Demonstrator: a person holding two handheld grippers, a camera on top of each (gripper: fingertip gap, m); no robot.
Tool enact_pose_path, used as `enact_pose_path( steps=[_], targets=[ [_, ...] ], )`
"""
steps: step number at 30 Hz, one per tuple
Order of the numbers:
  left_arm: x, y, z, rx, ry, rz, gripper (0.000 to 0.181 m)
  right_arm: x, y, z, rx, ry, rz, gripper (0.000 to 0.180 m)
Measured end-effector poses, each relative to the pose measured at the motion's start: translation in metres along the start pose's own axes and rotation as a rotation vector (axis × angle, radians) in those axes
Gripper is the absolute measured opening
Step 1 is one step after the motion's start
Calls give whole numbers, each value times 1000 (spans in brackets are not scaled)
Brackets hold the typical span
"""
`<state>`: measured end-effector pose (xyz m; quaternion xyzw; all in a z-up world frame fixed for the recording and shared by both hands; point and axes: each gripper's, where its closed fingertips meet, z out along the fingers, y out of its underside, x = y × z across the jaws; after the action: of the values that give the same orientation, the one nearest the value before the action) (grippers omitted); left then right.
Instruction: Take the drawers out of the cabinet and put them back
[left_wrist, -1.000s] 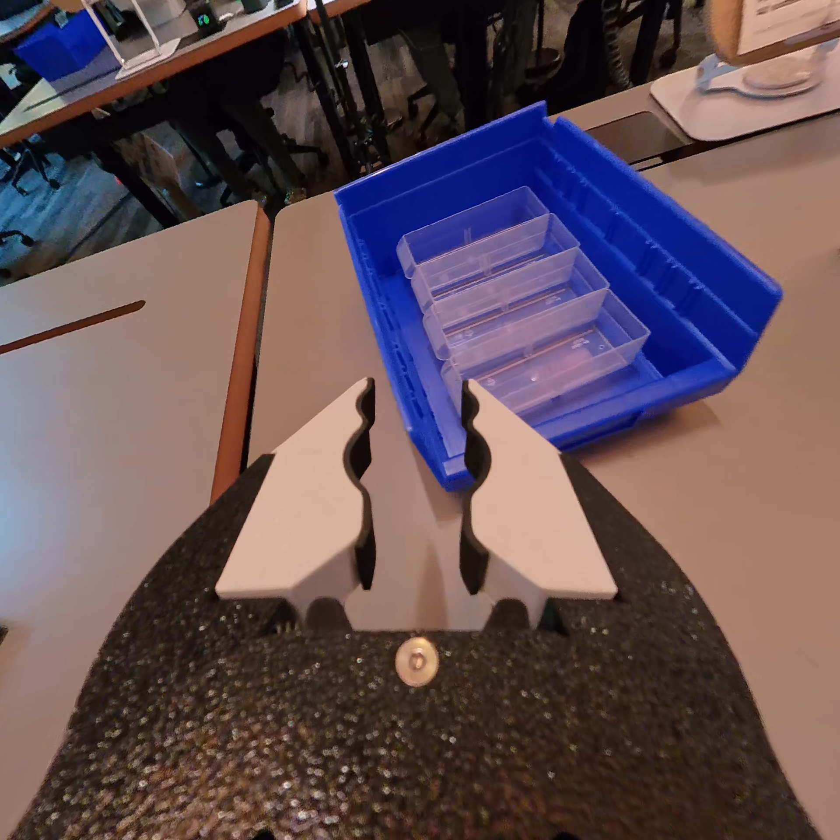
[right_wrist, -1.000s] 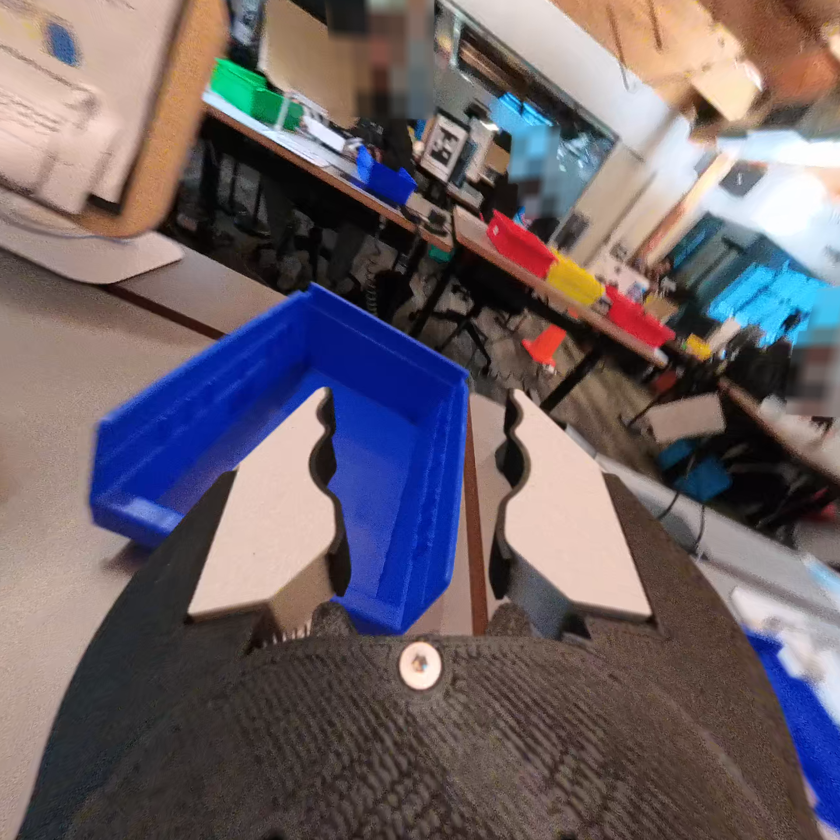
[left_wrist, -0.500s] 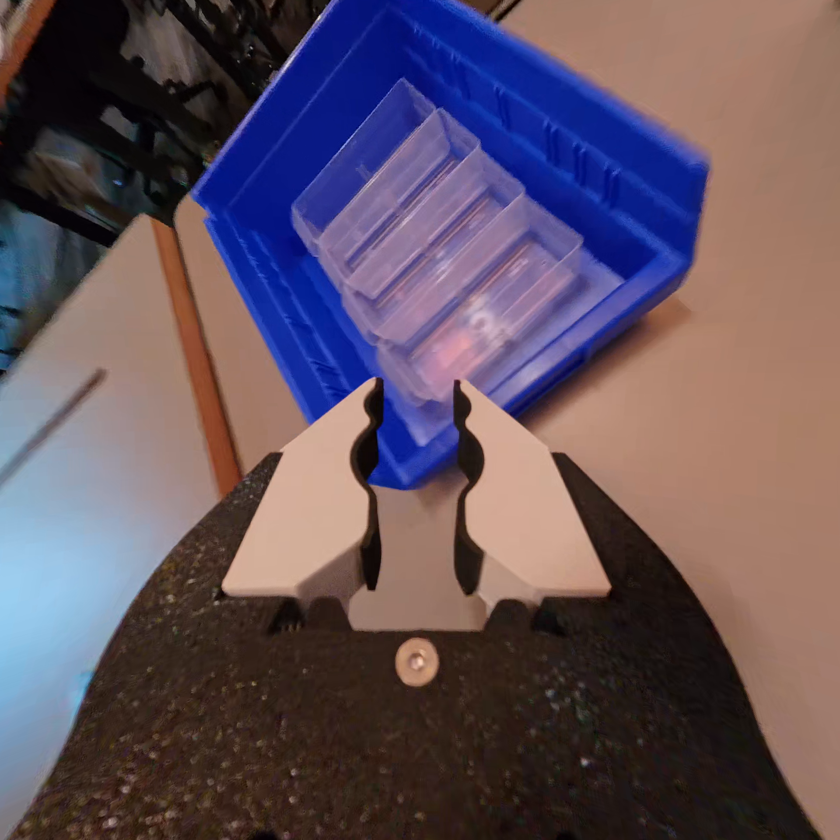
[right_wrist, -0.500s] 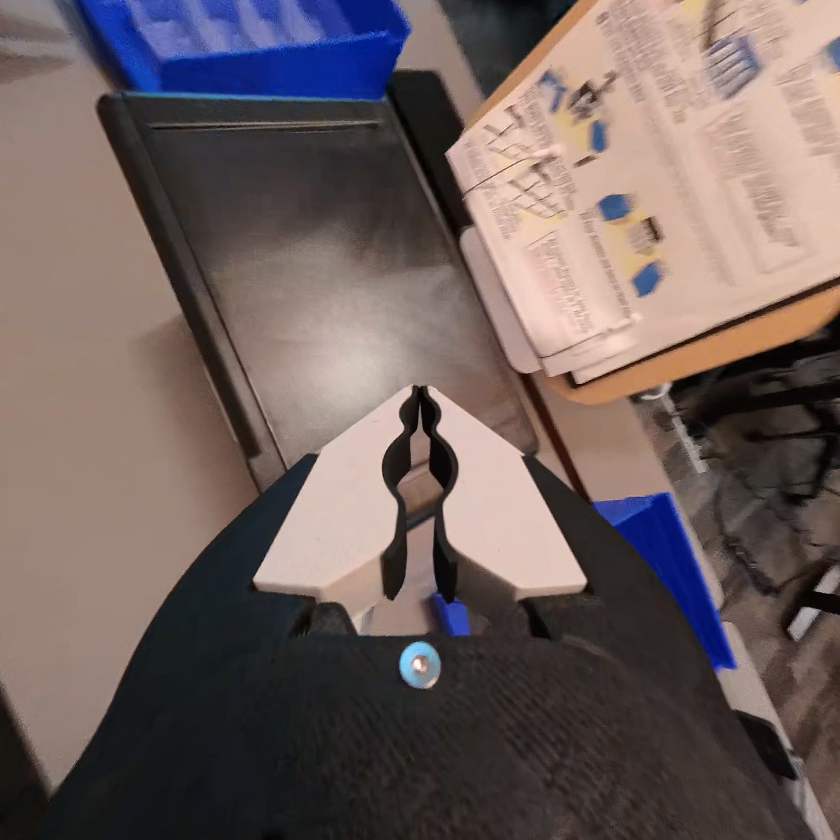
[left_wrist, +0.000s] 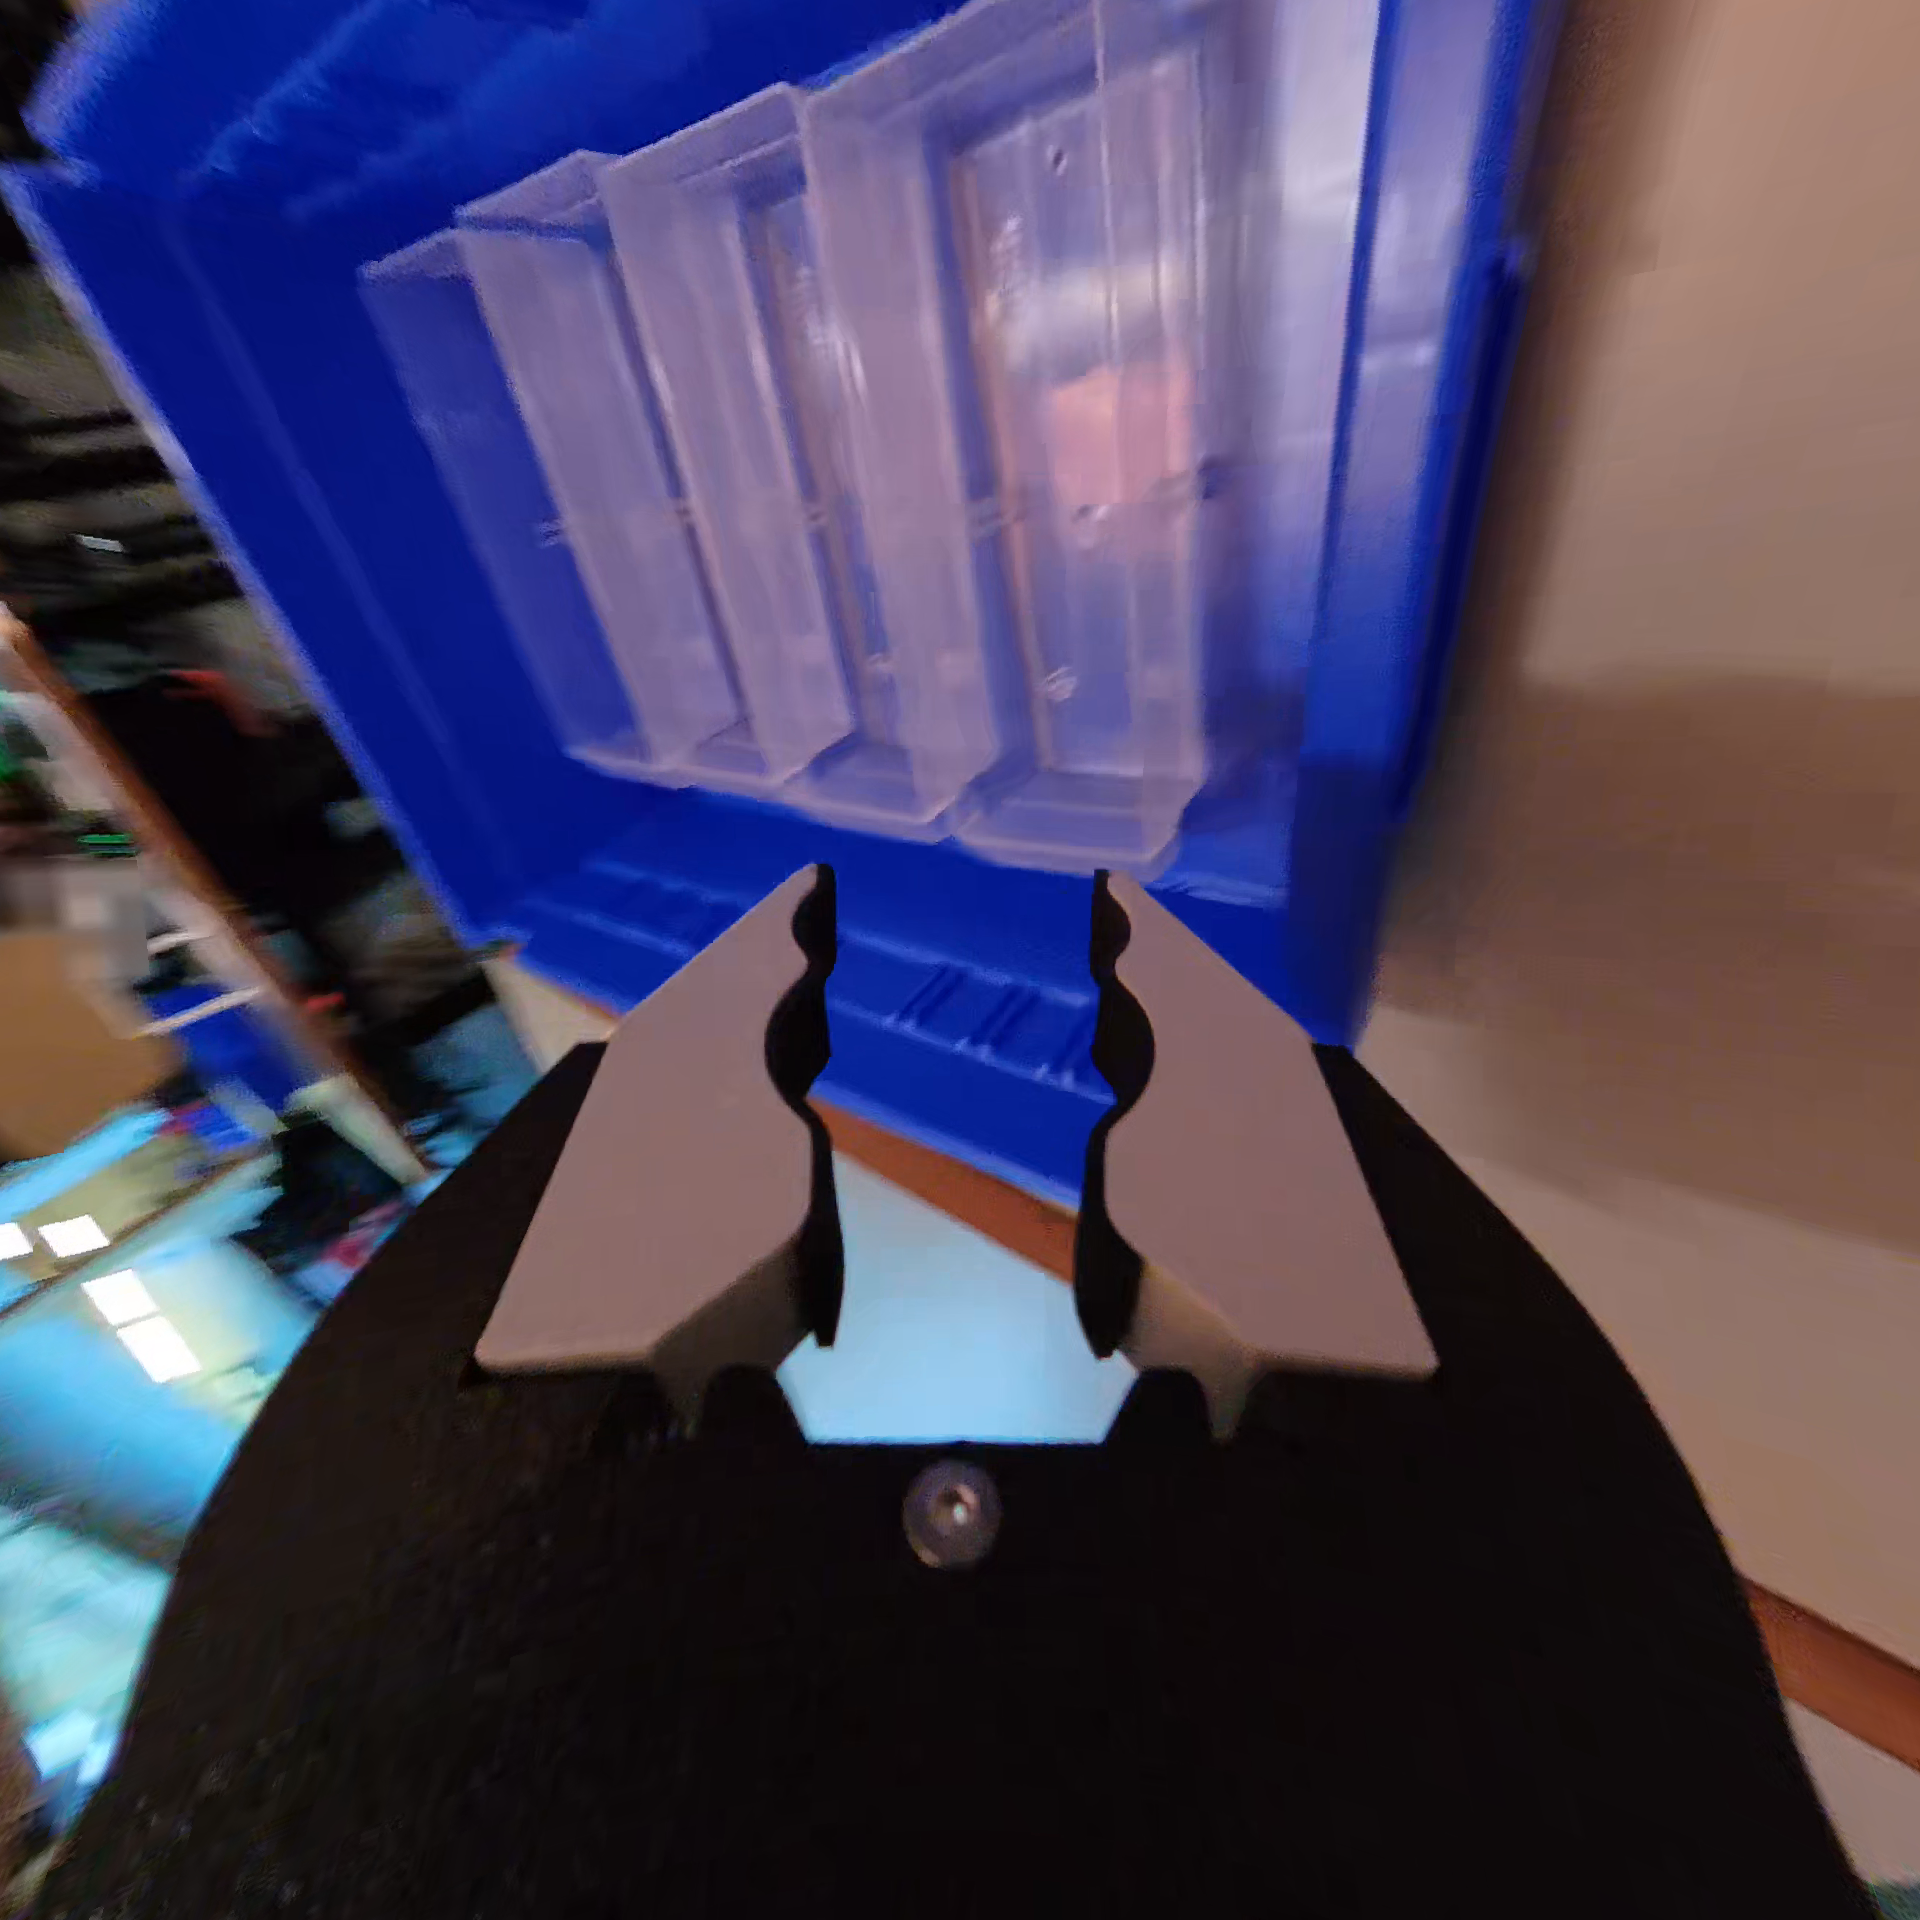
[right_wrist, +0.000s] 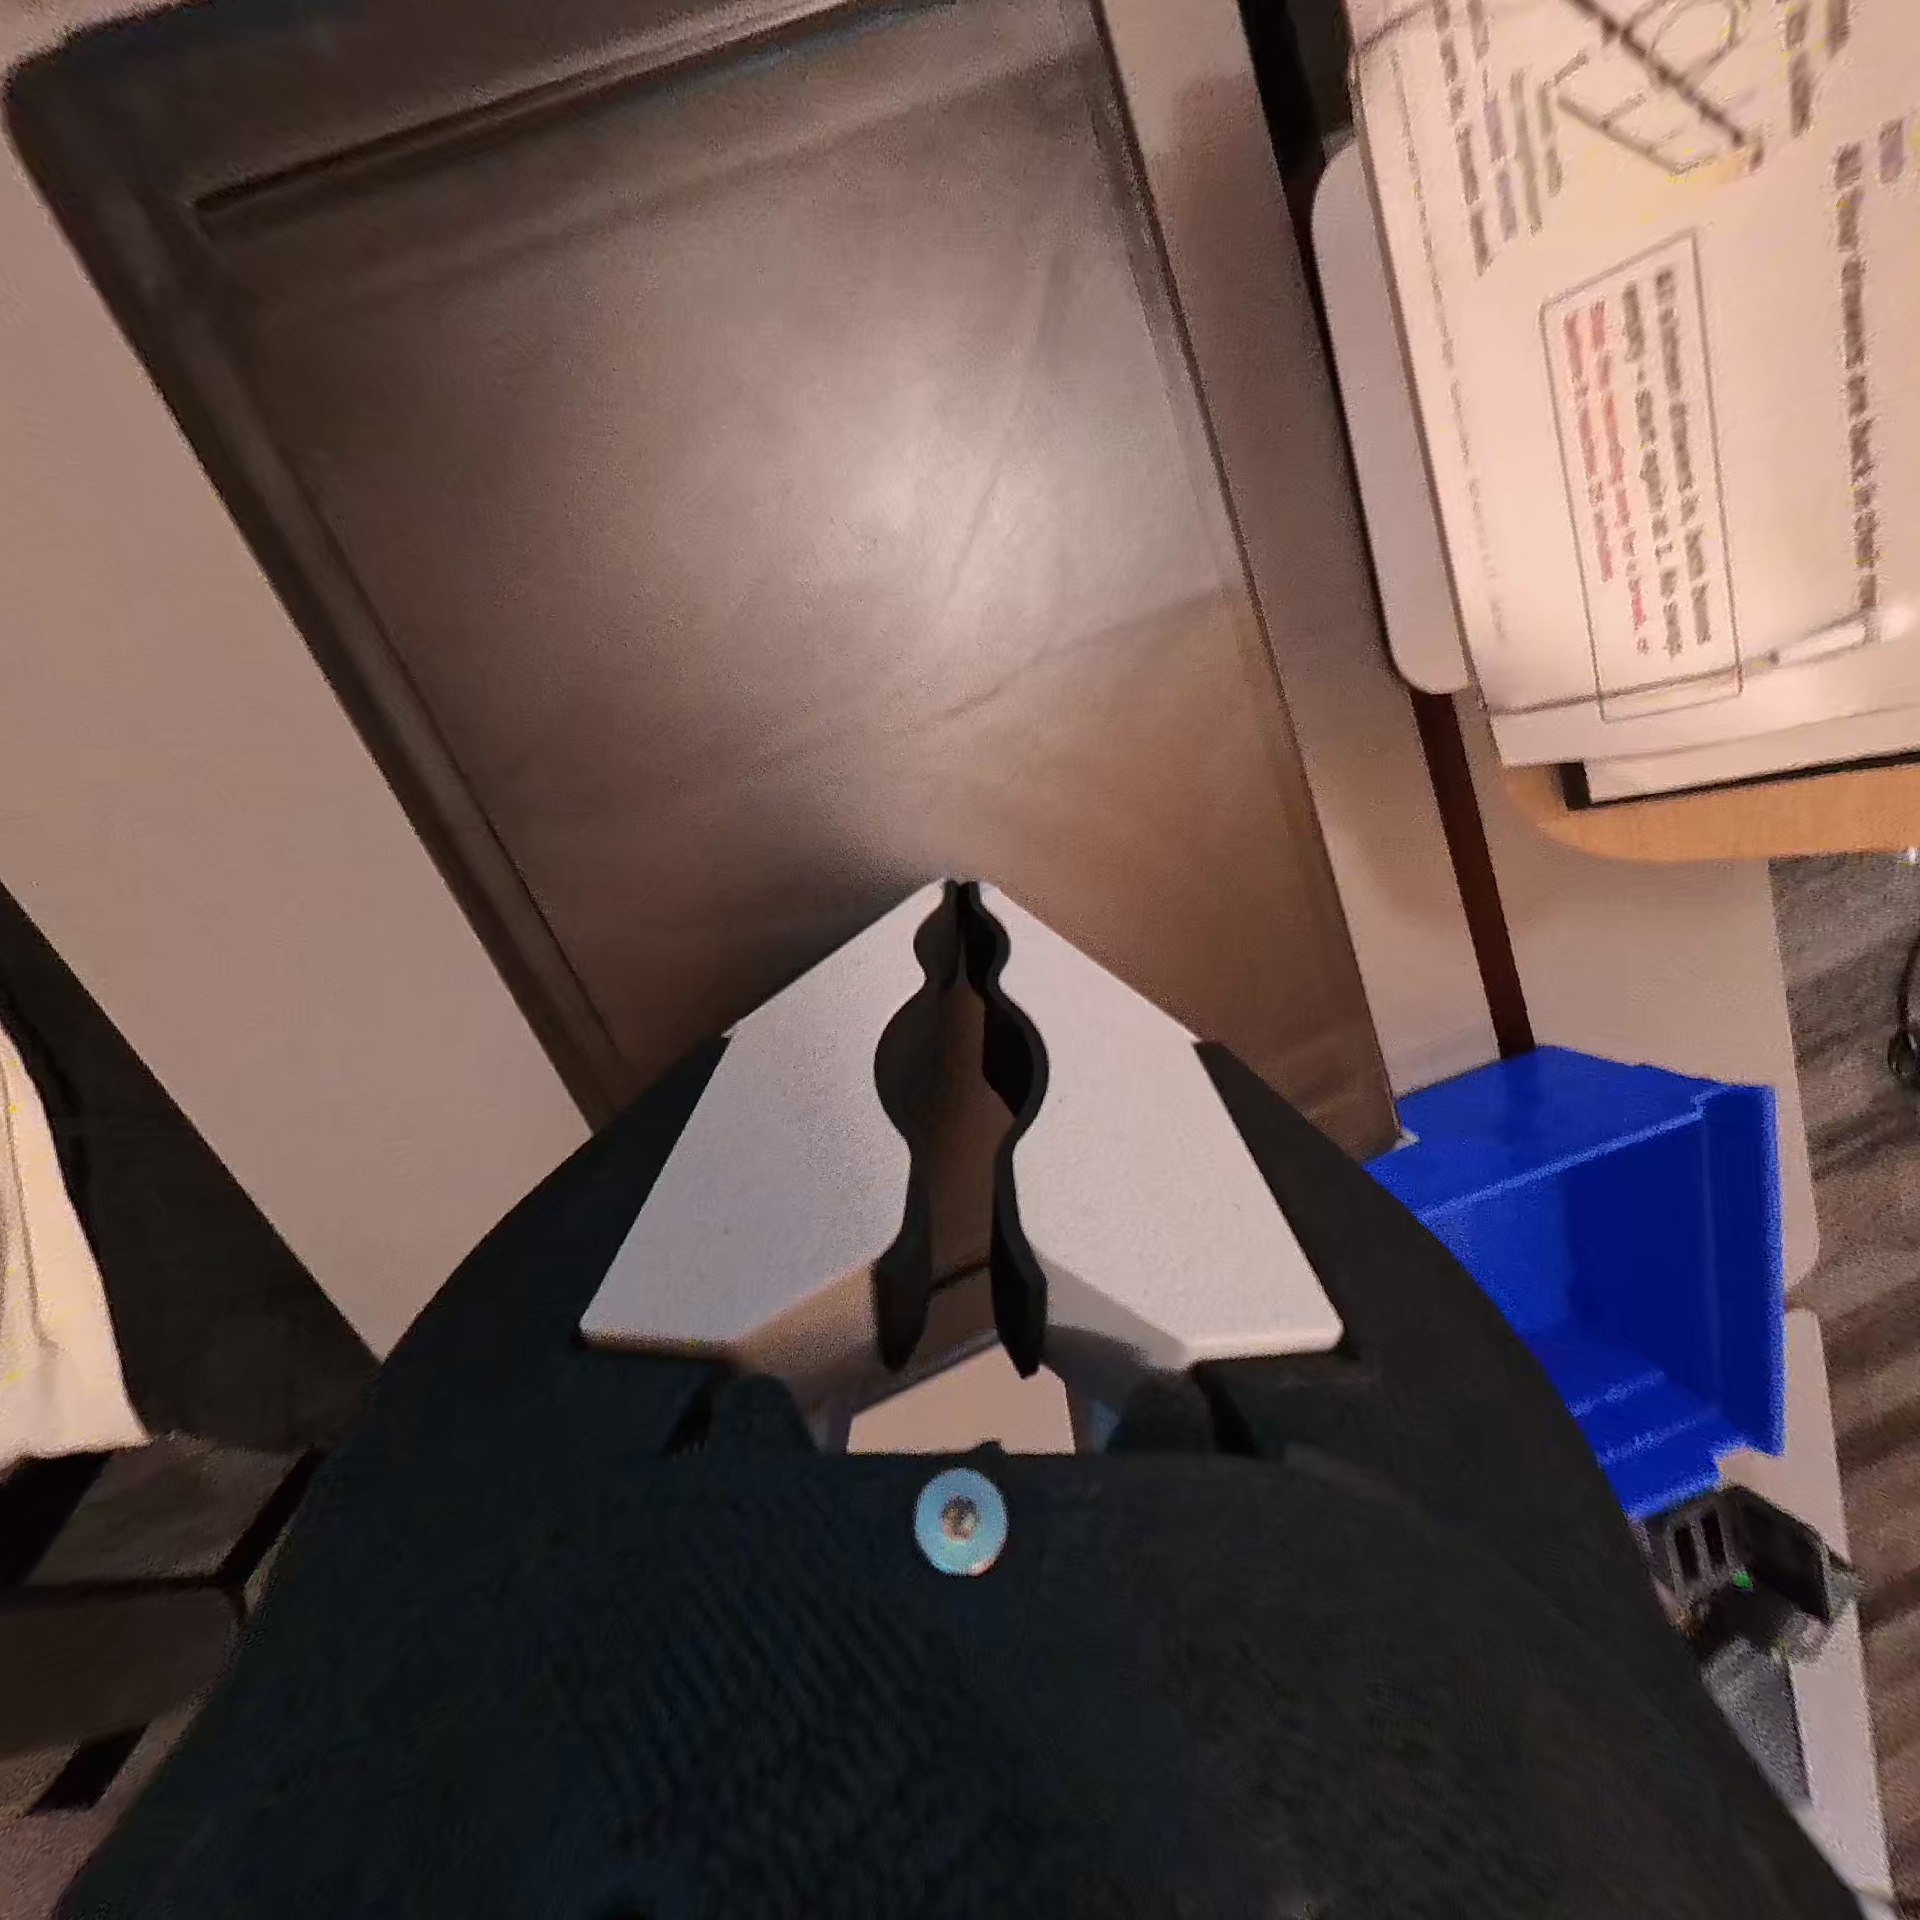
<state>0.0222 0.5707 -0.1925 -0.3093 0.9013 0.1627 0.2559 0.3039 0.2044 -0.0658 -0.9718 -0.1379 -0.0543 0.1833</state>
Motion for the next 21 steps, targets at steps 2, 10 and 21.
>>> enact_pose_path(
  steps=[2, 10, 21],
  targets=[
    [7, -6, 5, 31, 130, -91, 42, 0, 1, 0, -27, -9, -9, 0],
    [34, -7, 34, -3, 452, -197, 22, 0, 2, 1, -192, -12, -35, 0],
    [49, 3, 40, -123, 544, -221, 28, 0, 2, 2, -258, -41, -26, 0]
  ],
)
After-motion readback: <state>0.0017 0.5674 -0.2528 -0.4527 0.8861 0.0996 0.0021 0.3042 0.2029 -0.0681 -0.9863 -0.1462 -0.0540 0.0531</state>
